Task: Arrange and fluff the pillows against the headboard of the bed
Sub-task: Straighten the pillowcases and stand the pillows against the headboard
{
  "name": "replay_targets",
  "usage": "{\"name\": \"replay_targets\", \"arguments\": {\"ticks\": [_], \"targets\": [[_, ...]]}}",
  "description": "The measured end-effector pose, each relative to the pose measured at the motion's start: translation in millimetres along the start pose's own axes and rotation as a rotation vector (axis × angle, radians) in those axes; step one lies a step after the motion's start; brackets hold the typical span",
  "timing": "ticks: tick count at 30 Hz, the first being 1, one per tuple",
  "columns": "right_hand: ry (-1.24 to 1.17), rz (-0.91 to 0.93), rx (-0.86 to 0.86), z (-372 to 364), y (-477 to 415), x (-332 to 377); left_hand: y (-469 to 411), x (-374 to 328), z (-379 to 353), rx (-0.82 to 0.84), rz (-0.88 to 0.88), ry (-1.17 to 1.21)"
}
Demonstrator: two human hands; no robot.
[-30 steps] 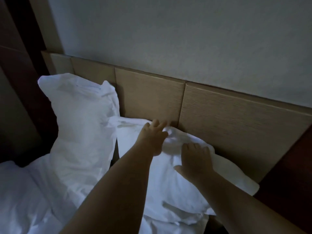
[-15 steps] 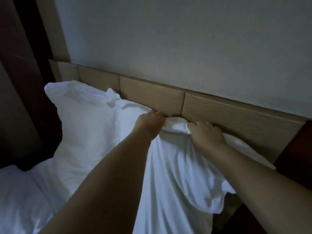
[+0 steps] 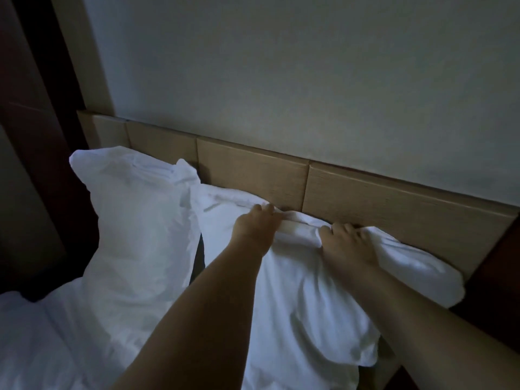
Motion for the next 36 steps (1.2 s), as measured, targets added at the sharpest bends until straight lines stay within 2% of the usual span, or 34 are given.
{"name": "replay_targets", "arguments": {"ticks": [2,5,8,12,17,22,24,28,36], "targets": [[-0.033,0.0,-0.05,-2.3,-0.6,0.8,0.7,1.0,-7.9,-0.03,0.0,0.027],[-0.083,-0.002,-0.015,-2.6,0.6,6.1,4.4,5.5,-11.2,-0.051,-0.009,0.073],[-0.088,0.067,-0.101,4.3,2.1,13.7,6.6,10.7,-7.7,-0.06,-0.026,0.02],[-0.086,-0.031,0.05,-7.5,0.5,18.6,8.2,18.6,-9.3,0.041,0.075,-0.009],[-0.146,-0.113,0.067,-25.5,4.4,12.0,7.5,27.9,-27.8,0.119,0.117,0.021],[-0.256,-0.176,0.215,-32.7,-4.4,3.8,2.1,26.7,-34.5,0.171,0.161,0.068],[-0.182,-0.063,0.224,-29.9,-2.1,7.5,2.4,26.2,-32.2,0.217,0.152,0.025],[-0.027,0.257,0.1,-10.1,9.0,17.2,11.3,22.9,-17.5,0.223,0.128,-0.141],[-0.048,0.392,-0.009,39.5,36.8,8.2,33.6,43.6,54.0,0.062,0.196,-0.235]]}}
Point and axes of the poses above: each hand's wrist, its own y-axis away from the middle knuckle, its own z-axis out of the back of the hand, x = y × z, the point moved 3 cm from there along -y, towards the middle knuckle, and after that the axes turned 13 degrees about -y, right-handed, at the moved point
